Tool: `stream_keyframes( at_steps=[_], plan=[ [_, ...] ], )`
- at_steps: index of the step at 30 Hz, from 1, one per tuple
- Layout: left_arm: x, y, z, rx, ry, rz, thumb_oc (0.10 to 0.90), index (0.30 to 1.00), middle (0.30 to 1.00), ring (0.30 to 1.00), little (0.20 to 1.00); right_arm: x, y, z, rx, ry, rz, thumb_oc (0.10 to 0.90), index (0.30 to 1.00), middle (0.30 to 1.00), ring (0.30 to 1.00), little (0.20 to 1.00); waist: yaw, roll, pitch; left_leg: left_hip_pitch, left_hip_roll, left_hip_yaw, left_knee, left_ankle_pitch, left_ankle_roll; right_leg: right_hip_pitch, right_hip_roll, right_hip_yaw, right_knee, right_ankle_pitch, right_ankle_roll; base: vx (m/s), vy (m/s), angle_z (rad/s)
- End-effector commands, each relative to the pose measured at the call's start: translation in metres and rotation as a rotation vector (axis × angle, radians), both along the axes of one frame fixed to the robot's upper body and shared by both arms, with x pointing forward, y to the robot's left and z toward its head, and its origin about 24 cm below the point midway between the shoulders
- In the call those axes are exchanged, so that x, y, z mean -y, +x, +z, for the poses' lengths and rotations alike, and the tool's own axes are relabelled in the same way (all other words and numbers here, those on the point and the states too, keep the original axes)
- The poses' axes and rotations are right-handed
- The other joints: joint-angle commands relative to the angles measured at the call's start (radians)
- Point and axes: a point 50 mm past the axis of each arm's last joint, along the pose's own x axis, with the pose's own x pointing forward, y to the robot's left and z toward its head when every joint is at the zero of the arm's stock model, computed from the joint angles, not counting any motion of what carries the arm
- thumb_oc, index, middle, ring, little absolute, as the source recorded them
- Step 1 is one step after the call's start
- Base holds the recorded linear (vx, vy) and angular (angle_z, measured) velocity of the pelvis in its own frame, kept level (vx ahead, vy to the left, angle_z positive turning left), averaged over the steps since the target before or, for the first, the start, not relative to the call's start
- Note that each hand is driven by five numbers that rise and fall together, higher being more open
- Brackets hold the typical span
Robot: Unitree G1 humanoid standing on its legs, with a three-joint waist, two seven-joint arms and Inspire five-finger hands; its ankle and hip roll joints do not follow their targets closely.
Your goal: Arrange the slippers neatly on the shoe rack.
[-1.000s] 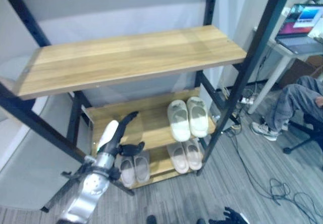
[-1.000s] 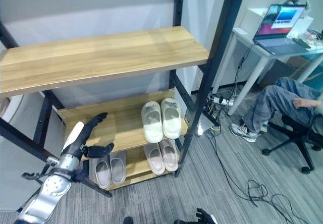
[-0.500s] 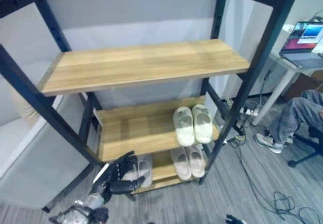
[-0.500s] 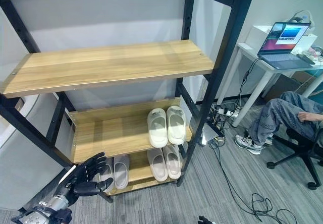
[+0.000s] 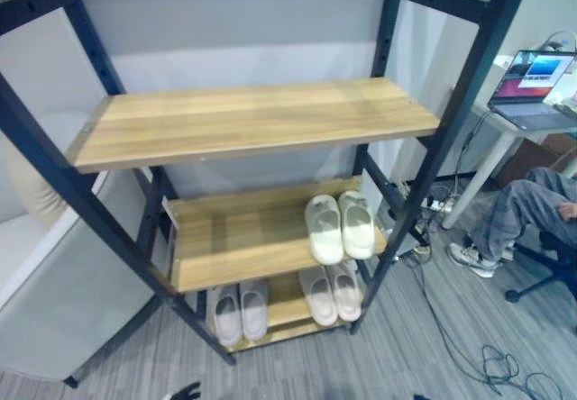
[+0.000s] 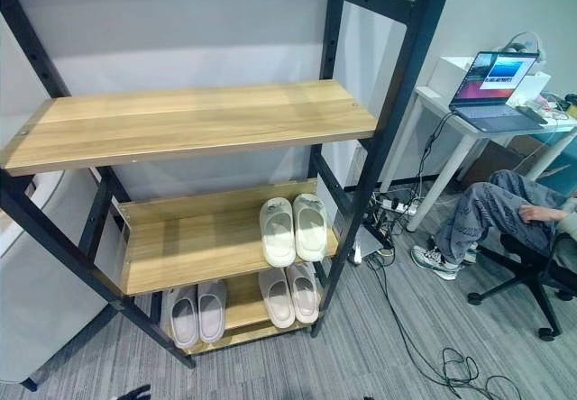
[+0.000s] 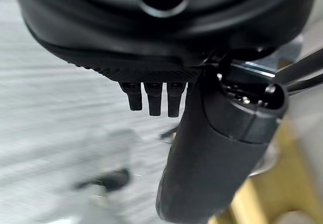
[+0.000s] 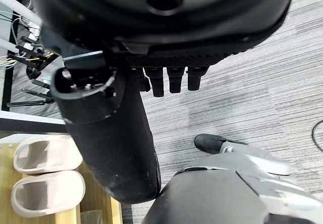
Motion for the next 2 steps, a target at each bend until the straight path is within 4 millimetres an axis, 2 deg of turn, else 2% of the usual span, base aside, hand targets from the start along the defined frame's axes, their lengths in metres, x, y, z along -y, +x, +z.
stream_keyframes(
  at_steps=[1, 2],
  plan=[
    [-0.0016, 0.0254, 0.0028, 0.076, 0.01, 0.072, 0.8, 0.9, 0.9, 0.9, 0.9, 0.0099, -0.0049, 0.0007, -0.029, -0.032, -0.01, 0.8, 0.9, 0.9, 0.9, 0.9, -0.007, 0.016, 0.025, 0.042, -0.034, -0.036, -0.001, -0.107, 0.014, -0.036, -0.005, 0.011, 0.023, -0.045, 0.047, 0.0, 0.018, -0.08],
    [-0.0016, 0.0253, 0.0028, 0.076, 0.01, 0.072, 0.8, 0.9, 0.9, 0.9, 0.9, 0.0099, -0.0049, 0.0007, -0.029, -0.032, -0.01, 0.8, 0.9, 0.9, 0.9, 0.9, -0.007, 0.016, 0.026, 0.043, -0.034, -0.036, -0.001, -0.107, 0.014, -0.036, -0.005, 0.011, 0.023, -0.045, 0.047, 0.0, 0.015, -0.09]
  ],
)
